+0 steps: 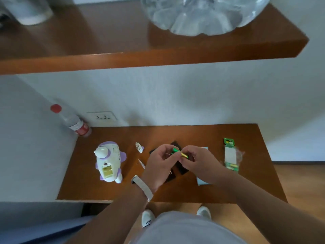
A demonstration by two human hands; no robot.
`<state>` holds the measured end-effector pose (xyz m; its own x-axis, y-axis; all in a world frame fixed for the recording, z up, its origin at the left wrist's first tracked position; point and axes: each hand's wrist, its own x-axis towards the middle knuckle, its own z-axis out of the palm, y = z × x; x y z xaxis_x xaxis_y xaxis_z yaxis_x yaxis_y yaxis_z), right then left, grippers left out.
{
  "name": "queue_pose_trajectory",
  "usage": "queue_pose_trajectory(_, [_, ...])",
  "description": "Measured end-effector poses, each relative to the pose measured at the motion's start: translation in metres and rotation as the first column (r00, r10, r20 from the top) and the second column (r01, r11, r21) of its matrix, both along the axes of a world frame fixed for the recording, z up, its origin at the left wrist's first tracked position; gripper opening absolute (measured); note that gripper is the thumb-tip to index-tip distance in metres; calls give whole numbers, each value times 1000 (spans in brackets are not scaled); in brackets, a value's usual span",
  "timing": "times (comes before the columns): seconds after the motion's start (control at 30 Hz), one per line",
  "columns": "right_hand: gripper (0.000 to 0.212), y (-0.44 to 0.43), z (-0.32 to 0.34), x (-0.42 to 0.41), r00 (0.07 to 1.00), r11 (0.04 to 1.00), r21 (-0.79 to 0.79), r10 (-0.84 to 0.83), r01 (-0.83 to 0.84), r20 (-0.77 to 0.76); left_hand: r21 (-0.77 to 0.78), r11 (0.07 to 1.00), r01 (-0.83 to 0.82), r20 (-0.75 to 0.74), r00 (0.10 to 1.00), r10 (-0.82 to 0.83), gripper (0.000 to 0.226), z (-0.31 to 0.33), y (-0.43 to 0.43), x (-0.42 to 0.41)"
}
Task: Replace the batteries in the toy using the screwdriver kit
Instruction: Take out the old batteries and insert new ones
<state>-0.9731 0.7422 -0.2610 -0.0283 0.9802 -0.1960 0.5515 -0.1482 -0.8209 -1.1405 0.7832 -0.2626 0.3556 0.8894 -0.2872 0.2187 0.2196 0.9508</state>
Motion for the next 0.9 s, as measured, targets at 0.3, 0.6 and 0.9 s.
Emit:
queue_pose_trajectory(0.3, [9, 18, 6, -106, 998, 998, -8, 64, -65, -16, 58, 996, -63, 3, 998, 63, 5, -13, 7, -109])
queue_pose_trajectory(0.6, [8, 18, -5, -185, 998, 997, -62, 52, -53, -19, 21, 998, -52, -49, 997, 53, 24, -37, 4, -188])
queue_pose_trajectory(0.9, [9, 10, -9, -209, 995, 990, -132, 63, -53, 74, 379, 900, 218, -317, 944, -95, 33, -60, -5, -226])
